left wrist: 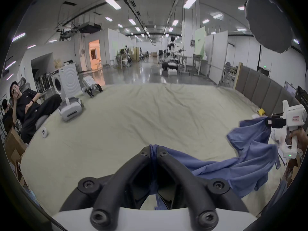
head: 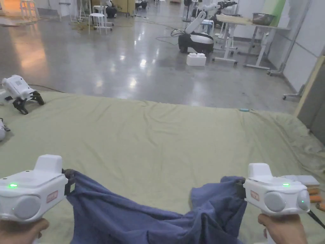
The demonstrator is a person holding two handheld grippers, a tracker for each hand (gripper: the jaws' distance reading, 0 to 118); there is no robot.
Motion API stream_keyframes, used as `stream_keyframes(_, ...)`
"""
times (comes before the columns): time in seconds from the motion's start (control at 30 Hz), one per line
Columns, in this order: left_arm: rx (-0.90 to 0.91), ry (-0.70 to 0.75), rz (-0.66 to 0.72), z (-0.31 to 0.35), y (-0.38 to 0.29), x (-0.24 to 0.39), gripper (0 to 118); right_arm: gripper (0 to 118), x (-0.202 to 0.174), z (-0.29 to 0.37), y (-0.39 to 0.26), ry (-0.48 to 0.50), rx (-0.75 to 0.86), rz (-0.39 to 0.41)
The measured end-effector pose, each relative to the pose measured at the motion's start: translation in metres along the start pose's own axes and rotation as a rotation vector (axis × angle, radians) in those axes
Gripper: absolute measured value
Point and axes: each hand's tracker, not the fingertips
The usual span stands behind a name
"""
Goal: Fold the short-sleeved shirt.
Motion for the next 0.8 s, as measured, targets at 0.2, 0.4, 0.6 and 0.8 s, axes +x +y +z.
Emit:
stream_keyframes(0.2,0.126,0.040,0.023,0.053,0.047,-0.022,1,1,0.026,0.073,0.039,-0.066,0.172,-0.015)
stream_keyframes(0.4,0.223,0.033,0.039,0.090,0.107,-0.034,1,1,0.043,0.128,0.093,-0.094,0.313,-0.015)
stream_keyframes(0.6,0.290,0.048,0.001,0.096,0.176,-0.029,1,1,0.043,0.163,0.164,-0.110,0.397,0.003)
stream_keyframes(0.8,0.313,0.077,-0.011,0.075,0.255,-0.039,1,1,0.042,0.176,0.238,-0.145,0.460,0.029)
